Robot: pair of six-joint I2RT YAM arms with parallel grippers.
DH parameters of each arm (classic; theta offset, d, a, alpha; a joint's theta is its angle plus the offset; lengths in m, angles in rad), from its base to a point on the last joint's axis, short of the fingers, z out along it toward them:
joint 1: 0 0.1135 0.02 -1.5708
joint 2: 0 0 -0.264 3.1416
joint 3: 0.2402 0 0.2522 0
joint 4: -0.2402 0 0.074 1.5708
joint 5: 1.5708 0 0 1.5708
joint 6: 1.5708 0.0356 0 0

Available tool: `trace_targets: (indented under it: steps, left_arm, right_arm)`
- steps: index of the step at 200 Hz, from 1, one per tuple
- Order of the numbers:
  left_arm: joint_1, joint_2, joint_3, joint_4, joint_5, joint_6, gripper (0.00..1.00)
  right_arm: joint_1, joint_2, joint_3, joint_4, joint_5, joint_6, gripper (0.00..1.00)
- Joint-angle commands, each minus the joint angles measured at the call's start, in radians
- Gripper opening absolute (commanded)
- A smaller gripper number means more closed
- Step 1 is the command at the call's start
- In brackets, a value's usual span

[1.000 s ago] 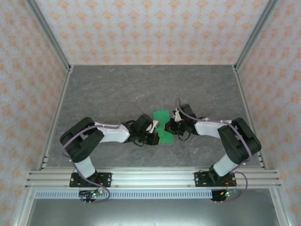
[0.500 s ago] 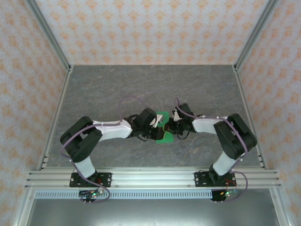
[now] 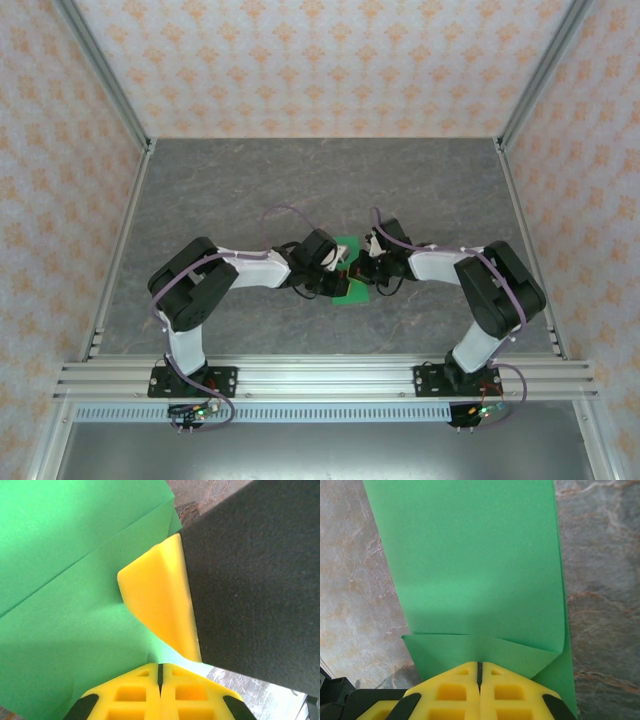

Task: Fold a paper plane with a square sheet of paper (fold left side to right side)
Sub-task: Fold the triangle a second time at the center of the table.

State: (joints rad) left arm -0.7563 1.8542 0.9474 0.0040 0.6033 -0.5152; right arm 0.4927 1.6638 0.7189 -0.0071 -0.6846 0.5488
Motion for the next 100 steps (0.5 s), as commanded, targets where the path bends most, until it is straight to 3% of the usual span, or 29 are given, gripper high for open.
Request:
trace_targets:
  steps: [1,100]
  left_arm:
    - [0.010,-0.009,-0.016,-0.020,-0.002,0.021,0.05]
    - [0.012,-0.124,-0.230,0.055,0.043,-0.040,0.04]
  right_arm:
    - [0.004,0.022,0.004,-0.082,0.051,-0.022,0.00]
    - [0.004,0.022,0.008,-0.100,0.066,-0.028,0.00]
